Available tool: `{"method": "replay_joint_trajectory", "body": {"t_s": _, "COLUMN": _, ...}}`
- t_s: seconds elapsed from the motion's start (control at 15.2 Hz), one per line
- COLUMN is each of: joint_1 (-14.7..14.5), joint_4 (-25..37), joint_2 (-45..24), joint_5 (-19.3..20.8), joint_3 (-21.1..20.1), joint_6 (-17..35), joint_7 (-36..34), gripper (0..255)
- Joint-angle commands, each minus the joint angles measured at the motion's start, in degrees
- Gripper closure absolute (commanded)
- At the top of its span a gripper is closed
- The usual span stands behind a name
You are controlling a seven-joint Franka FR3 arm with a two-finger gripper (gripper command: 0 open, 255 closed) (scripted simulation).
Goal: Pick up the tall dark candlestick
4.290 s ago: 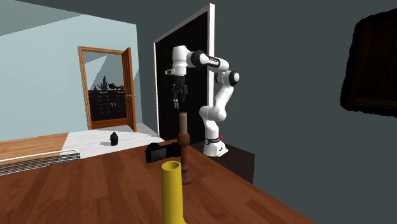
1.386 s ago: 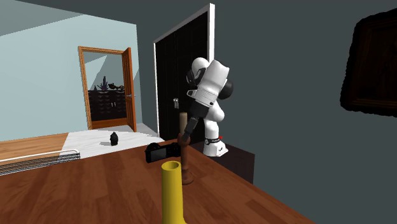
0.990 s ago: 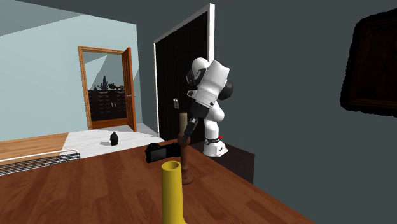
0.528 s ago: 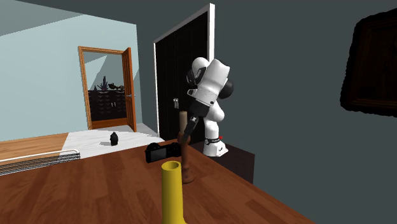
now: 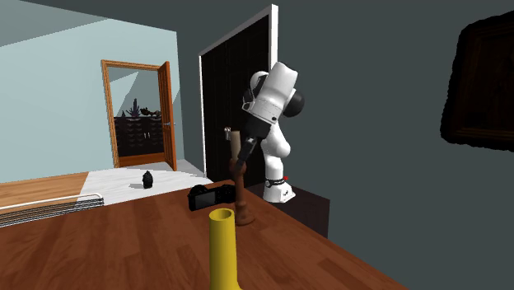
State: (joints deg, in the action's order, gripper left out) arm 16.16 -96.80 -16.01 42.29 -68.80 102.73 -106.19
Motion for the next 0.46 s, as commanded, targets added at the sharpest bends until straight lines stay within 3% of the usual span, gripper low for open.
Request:
{"method": "replay_joint_trajectory", "body": {"t_s": 0.0, "joint_1": -0.34, "joint_4": 1.45, "joint_2": 0.05, "joint_5": -0.26, "joint_3": -0.09, "joint_6": -1.29, "joint_7": 0.64, "gripper": 255}}
{"method": "replay_joint_trajectory", "body": {"t_s": 0.4, "joint_1": -0.96, "joint_4": 4.48, "joint_2": 0.19, "joint_5": -0.75, "joint_3": -0.23, "joint_6": -3.94, "joint_7": 2.07, "gripper": 255}}
